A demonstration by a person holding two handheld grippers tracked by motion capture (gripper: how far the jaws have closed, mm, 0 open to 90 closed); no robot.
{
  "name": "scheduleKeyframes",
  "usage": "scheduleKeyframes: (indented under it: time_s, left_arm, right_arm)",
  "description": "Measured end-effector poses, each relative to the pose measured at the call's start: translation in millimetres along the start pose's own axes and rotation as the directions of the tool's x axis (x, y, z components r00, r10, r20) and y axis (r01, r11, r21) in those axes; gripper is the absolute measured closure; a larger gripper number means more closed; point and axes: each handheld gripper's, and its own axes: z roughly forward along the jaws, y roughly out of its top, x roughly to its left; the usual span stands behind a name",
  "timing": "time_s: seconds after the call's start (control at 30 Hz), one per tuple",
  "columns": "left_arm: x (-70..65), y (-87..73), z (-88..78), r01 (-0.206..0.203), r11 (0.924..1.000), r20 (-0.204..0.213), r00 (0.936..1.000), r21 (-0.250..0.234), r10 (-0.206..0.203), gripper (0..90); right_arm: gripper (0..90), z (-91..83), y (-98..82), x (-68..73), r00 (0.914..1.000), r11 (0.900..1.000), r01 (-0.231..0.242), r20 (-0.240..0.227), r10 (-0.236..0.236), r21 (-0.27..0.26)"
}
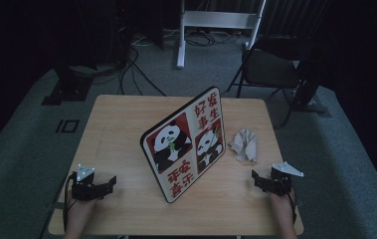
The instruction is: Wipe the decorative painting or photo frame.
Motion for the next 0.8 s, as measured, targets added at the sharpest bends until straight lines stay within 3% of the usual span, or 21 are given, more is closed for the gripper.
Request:
scheduleKeyframes:
  time_s: [0.13,0.2,0.3,0.47,0.57,0.8]
  left_arm:
    - [8.2,-2.0,0.4,0.015,0.9996,-0.03,0.9994,0.022,-0.014,10.2]
    - [9.6,-3.0,1.4,0.006,0.9994,-0.08,0.9968,0.033,-0.004,10.2]
    - [13.2,-5.8,3.2,0.021,0.9987,-0.102,0.9947,0.047,-0.016,10.3]
    - [20.7,-11.5,5.5,0.041,0.9961,-0.151,0.9881,0.078,-0.029,10.2]
    - [24.6,-14.7,5.9,0.059,0.9945,-0.19,0.9809,0.087,-0.042,10.2]
    - [25.1,-19.0,4.6,0.091,0.9933,-0.22,0.9727,0.071,-0.074,9.3]
  right_arm:
    - [12.4,-3.9,-3.4,-2.8,0.9999,1.0,0.0,0.014,0.0,0.005]
    - [12.4,-5.4,-4.9,-4.7,0.9996,1.0,-0.002,0.029,0.002,0.005]
    - [12.4,-6.4,-7.4,-7.2,0.999,1.0,-0.008,0.044,0.007,0.016]
    - [12.4,-6.2,-8.4,-8.7,0.9973,0.999,-0.021,0.071,0.019,0.026]
    - [12.4,-5.8,-8.2,-7.7,0.9963,0.999,-0.017,0.085,0.014,0.03]
    - [12.5,-3.8,-7.8,-5.9,0.9951,0.999,0.0,0.099,-0.005,0.054]
